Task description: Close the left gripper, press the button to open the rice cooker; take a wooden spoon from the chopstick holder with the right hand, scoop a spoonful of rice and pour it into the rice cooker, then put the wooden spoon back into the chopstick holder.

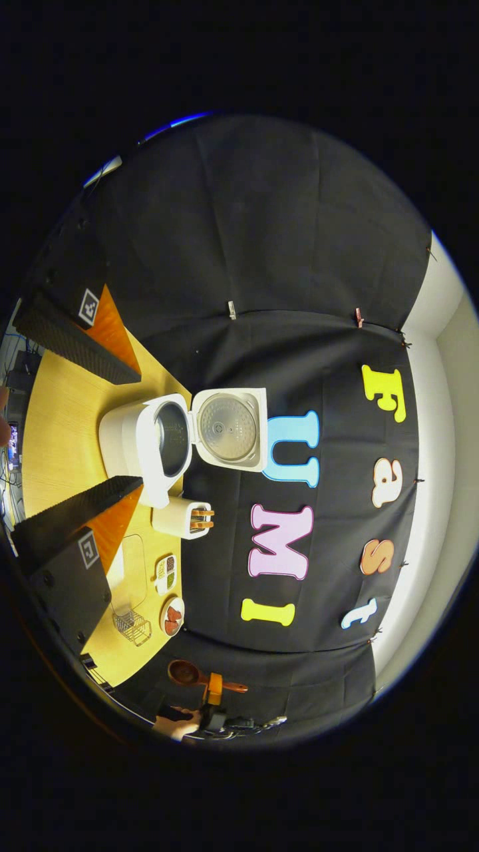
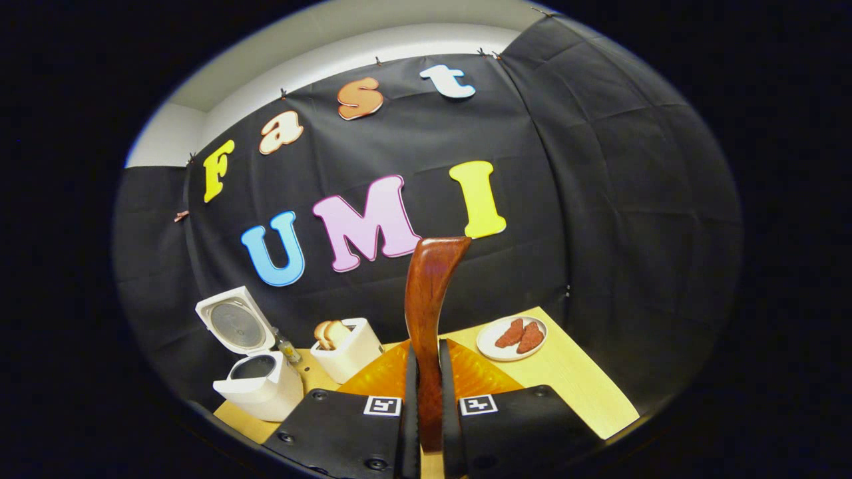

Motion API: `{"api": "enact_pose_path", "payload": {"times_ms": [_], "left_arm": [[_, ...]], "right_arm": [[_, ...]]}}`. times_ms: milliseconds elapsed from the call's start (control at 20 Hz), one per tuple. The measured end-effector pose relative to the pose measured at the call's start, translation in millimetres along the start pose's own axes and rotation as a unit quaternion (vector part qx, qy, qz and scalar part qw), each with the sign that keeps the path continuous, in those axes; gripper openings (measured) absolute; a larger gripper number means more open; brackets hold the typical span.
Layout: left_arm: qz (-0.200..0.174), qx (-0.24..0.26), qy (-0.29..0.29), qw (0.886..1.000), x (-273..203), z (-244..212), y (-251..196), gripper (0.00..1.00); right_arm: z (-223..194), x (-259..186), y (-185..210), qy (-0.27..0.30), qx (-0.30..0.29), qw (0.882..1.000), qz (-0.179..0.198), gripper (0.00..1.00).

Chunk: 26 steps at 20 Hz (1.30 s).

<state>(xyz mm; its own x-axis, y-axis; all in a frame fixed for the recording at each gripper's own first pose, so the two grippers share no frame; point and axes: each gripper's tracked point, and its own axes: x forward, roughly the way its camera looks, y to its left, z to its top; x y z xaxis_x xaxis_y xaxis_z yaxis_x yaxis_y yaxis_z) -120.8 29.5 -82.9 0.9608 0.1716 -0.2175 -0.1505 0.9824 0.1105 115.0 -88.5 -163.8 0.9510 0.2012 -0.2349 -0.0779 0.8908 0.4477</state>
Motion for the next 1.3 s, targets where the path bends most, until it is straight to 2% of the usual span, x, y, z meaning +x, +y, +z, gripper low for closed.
{"api": "enact_pose_path", "payload": {"times_ms": [300,550,800,1100,1150,1200,1300], "left_arm": [[0.011,0.008,0.007,1.000,0.1,3.4,-16.8,0.95],[0.027,0.011,0.009,1.000,-6.1,4.4,-22.7,0.95],[0.038,0.003,0.011,0.999,-13.5,4.4,-19.3,0.95],[0.037,0.000,0.008,0.999,-20.4,14.0,-13.5,0.95],[0.036,-0.002,0.008,0.999,-20.4,15.7,-12.6,0.95],[0.034,-0.004,0.008,0.999,-20.2,16.2,-12.9,0.95],[0.026,-0.003,0.005,1.000,-19.5,21.3,-15.1,0.95]], "right_arm": [[-54.7,35.3,-34.0,0.032,0.045,0.998,-0.014,0.17],[-102.7,60.4,-39.9,0.062,0.086,0.994,-0.028,0.17],[-133.3,70.0,-50.9,0.075,0.090,0.990,-0.072,0.17],[-170.3,74.9,-55.2,0.112,0.111,0.983,-0.098,0.19],[-173.0,69.3,-54.6,0.119,0.120,0.981,-0.098,0.10],[-170.8,67.4,-58.5,0.118,0.129,0.979,-0.103,0.22],[-172.2,61.6,-68.2,0.120,0.134,0.976,-0.122,0.34]]}}
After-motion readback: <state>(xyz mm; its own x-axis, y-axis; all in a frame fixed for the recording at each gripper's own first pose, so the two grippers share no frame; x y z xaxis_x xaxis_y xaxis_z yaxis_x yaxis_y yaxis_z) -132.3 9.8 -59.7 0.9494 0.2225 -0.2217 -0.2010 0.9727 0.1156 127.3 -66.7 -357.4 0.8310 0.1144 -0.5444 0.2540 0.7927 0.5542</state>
